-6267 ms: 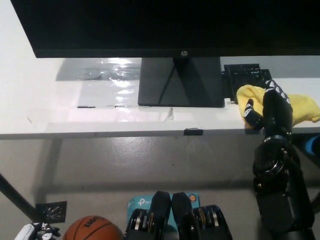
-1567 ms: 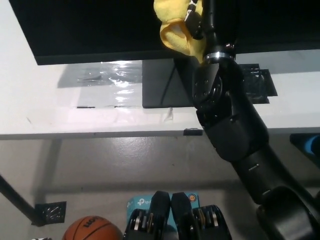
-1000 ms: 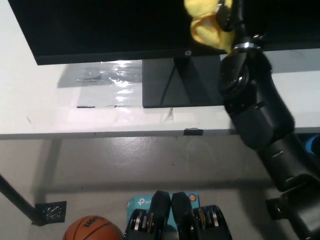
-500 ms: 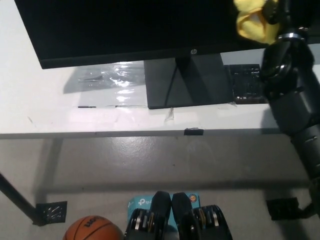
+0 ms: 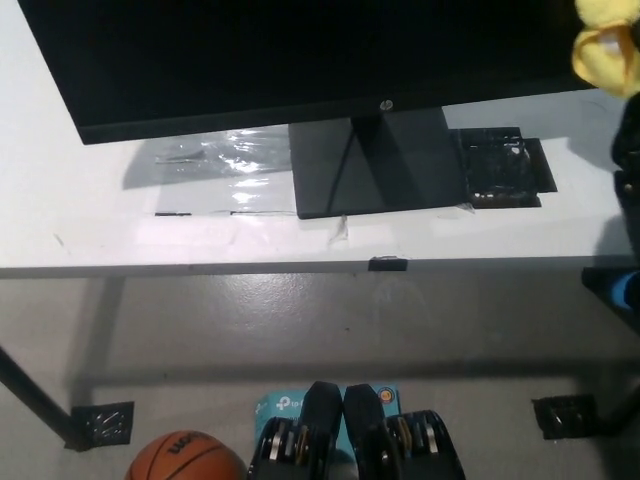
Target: The robot uses its right hand to pick up the cloth kept in the middle of the desk and use it to wipe the monitor in the middle of the desk by swiping its screen twice
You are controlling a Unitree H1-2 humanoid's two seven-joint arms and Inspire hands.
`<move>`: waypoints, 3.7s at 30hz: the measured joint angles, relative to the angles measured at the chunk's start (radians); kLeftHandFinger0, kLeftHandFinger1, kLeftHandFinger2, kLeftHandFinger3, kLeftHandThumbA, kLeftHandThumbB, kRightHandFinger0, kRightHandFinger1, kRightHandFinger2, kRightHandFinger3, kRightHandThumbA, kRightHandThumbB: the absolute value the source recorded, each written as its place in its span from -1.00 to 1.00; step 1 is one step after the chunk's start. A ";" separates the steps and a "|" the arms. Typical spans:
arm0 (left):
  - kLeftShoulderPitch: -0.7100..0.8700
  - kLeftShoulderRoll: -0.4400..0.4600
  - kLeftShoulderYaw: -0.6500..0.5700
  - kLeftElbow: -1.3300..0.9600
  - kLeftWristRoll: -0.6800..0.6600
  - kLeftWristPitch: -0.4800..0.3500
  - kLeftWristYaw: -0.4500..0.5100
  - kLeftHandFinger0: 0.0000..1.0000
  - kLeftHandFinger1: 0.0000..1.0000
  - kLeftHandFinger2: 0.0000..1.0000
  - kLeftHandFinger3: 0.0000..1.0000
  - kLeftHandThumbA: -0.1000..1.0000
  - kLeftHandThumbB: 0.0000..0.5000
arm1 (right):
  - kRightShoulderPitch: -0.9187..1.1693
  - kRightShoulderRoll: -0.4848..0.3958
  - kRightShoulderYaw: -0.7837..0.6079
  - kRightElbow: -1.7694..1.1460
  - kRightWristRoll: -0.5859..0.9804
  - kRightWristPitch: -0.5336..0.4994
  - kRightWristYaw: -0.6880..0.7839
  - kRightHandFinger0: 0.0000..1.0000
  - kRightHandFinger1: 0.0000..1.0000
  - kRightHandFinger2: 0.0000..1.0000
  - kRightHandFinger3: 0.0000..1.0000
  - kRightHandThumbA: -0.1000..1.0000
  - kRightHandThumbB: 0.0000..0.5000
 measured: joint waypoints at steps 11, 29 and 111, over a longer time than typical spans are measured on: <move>-0.008 -0.002 -0.003 0.004 0.001 -0.001 0.000 0.14 0.17 0.43 0.60 0.61 0.41 | 0.005 0.021 -0.009 -0.005 -0.004 0.009 0.018 -1.00 -1.00 -0.80 0.21 -0.99 -0.05; -0.015 -0.002 -0.005 0.003 0.007 0.006 0.000 0.20 0.21 0.45 0.60 0.66 0.49 | -0.083 0.121 0.051 0.102 -0.005 0.012 -0.003 -1.00 -1.00 -0.41 -0.92 -1.00 -0.32; -0.018 -0.002 0.018 -0.002 0.017 0.012 -0.016 0.19 0.19 0.40 0.55 0.64 0.54 | 0.160 0.054 0.222 0.136 -0.117 -0.086 0.117 -1.00 -0.88 -0.40 0.66 -1.00 -0.54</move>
